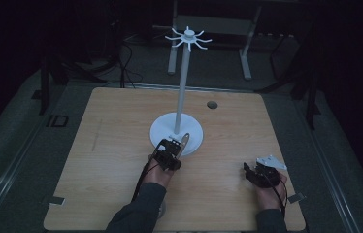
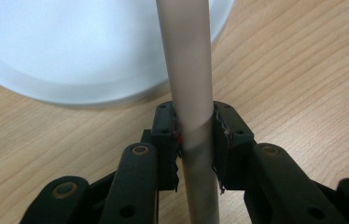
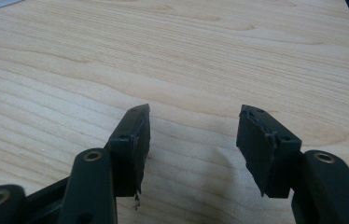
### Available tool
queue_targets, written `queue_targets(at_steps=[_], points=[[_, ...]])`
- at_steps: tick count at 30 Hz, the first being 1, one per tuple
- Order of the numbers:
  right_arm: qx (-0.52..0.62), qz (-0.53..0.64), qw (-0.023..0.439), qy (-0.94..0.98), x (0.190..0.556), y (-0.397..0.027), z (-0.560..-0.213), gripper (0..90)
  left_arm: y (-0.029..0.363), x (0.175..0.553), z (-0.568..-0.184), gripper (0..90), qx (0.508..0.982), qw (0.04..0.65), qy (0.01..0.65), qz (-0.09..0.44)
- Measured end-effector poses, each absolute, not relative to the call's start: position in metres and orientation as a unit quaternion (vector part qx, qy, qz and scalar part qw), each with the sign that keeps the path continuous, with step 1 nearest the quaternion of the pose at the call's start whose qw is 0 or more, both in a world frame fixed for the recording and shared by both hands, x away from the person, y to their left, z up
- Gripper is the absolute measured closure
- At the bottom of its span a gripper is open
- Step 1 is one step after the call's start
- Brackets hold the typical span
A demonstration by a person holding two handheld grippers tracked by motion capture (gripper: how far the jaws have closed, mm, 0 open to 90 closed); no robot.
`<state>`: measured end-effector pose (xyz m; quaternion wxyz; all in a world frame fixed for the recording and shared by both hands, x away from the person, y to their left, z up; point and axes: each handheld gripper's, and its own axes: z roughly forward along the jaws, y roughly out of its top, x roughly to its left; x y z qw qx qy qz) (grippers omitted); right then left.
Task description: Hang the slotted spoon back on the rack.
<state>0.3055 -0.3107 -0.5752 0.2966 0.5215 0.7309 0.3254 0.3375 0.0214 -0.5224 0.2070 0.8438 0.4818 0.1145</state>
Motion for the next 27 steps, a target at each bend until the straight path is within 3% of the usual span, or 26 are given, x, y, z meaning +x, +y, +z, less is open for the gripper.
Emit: queue_targets(at_steps=[27], points=[[0.523,0.324,0.3,0.729,0.305,-0.311,-0.575,43.7,0.038,0.329,-0.485,73.1,0.802,0.279,0.498,0.173]])
